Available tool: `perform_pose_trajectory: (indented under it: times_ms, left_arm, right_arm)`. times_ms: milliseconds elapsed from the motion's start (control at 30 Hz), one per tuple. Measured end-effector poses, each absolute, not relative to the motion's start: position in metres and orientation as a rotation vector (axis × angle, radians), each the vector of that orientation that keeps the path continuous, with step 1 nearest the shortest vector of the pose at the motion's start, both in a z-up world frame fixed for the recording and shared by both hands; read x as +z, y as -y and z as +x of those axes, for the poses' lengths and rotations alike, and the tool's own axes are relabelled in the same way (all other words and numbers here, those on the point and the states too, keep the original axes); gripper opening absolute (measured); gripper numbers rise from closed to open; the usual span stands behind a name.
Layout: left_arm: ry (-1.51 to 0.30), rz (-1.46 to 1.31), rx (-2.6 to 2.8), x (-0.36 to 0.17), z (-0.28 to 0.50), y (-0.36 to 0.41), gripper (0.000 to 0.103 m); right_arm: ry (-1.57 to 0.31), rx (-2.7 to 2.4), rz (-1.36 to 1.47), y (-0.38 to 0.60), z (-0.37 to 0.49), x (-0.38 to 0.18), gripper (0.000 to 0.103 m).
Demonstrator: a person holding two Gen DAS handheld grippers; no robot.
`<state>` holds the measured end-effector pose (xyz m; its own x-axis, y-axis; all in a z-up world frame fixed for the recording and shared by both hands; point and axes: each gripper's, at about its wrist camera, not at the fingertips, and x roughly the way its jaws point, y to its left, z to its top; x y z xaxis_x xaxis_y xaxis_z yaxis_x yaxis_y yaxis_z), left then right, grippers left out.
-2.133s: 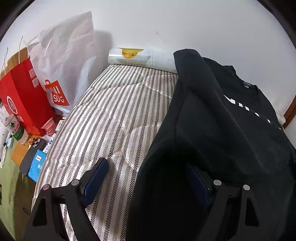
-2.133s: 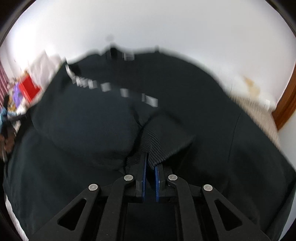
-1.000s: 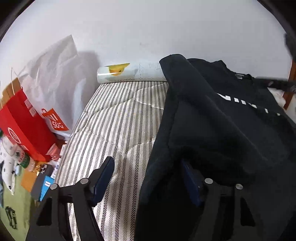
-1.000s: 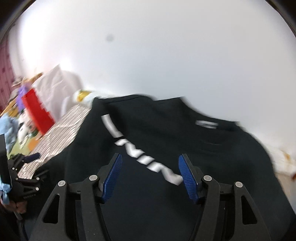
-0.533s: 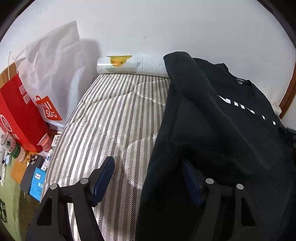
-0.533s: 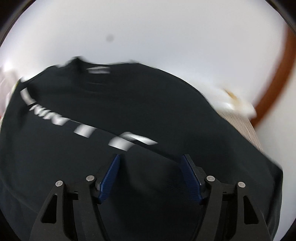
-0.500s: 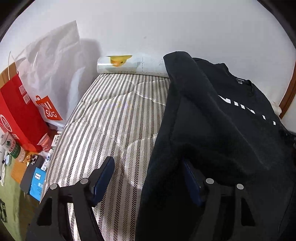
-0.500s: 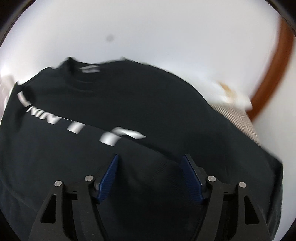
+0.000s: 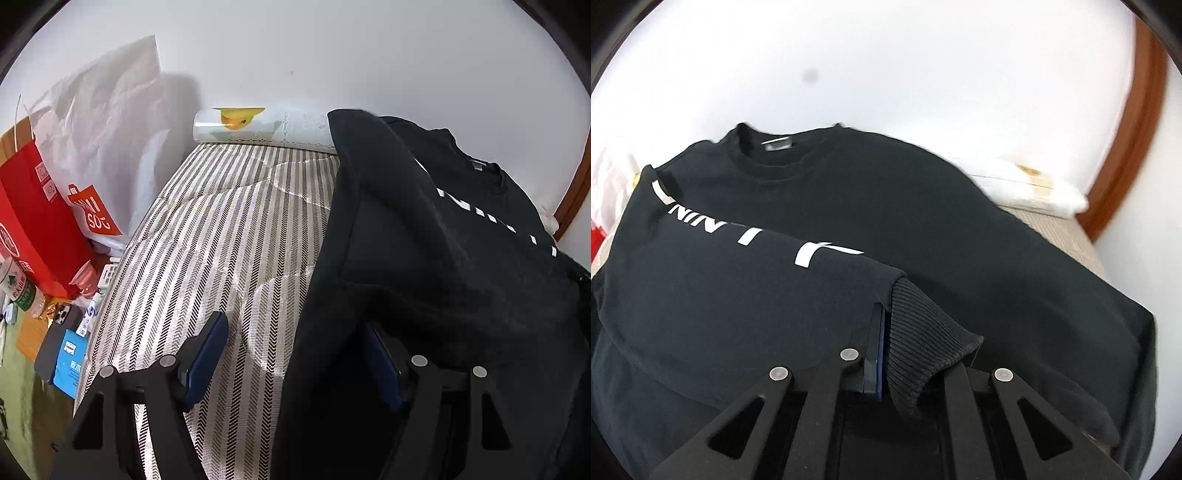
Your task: Fold small clothes
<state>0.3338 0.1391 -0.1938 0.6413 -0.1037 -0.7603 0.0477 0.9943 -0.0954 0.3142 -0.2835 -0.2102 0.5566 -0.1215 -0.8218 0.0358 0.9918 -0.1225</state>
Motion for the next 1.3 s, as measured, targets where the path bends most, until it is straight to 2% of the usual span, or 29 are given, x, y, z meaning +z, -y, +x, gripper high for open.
perform_pose_trajectory:
  times_ms: [200, 300, 367, 533, 600, 833, 967, 1167, 1300]
  left_arm:
    - [-0.863, -0.064, -0.089, -0.192, 0.333, -0.139, 0.073]
    - [-0.849, -0.069, -0.098, -0.190, 0.330, -0.139, 0.072]
    - [-0.829, -0.063, -0.117, -0.187, 0.327, -0.137, 0.072]
    - [-0.822, -0.009, -0.126, -0.185, 0.324, -0.127, 0.072]
    - [-0.823, 0.002, -0.124, -0.185, 0.323, -0.127, 0.072]
    - [-0.854, -0.025, -0.108, -0.191, 0.329, -0.139, 0.073]
    - [-0.857, -0.019, -0.106, -0.192, 0.329, -0.138, 0.073]
    - [-0.862, -0.027, -0.105, -0.193, 0.330, -0.138, 0.073]
    - [-0.863, -0.029, -0.106, -0.194, 0.330, -0.138, 0.073]
  right_arm:
    - [-1.050, -0.135, -0.086, 0.299, 0.311, -0.234, 0.008]
    - [-1.078, -0.175, -0.146, 0.290, 0.314, -0.226, 0.025]
    - [-1.056, -0.191, -0.184, 0.280, 0.315, -0.214, 0.028]
    - [-0.961, -0.136, -0.251, 0.237, 0.327, -0.186, 0.050]
    - [-0.935, -0.081, -0.283, 0.209, 0.341, -0.178, 0.053]
    - [-0.875, -0.048, -0.424, 0.137, 0.382, -0.154, 0.055]
    - [-0.904, -0.125, -0.421, 0.176, 0.372, -0.155, 0.058]
    - [-1.104, -0.209, -0.285, 0.271, 0.329, -0.210, 0.060]
    - [-1.065, -0.154, -0.122, 0.287, 0.309, -0.204, 0.060]
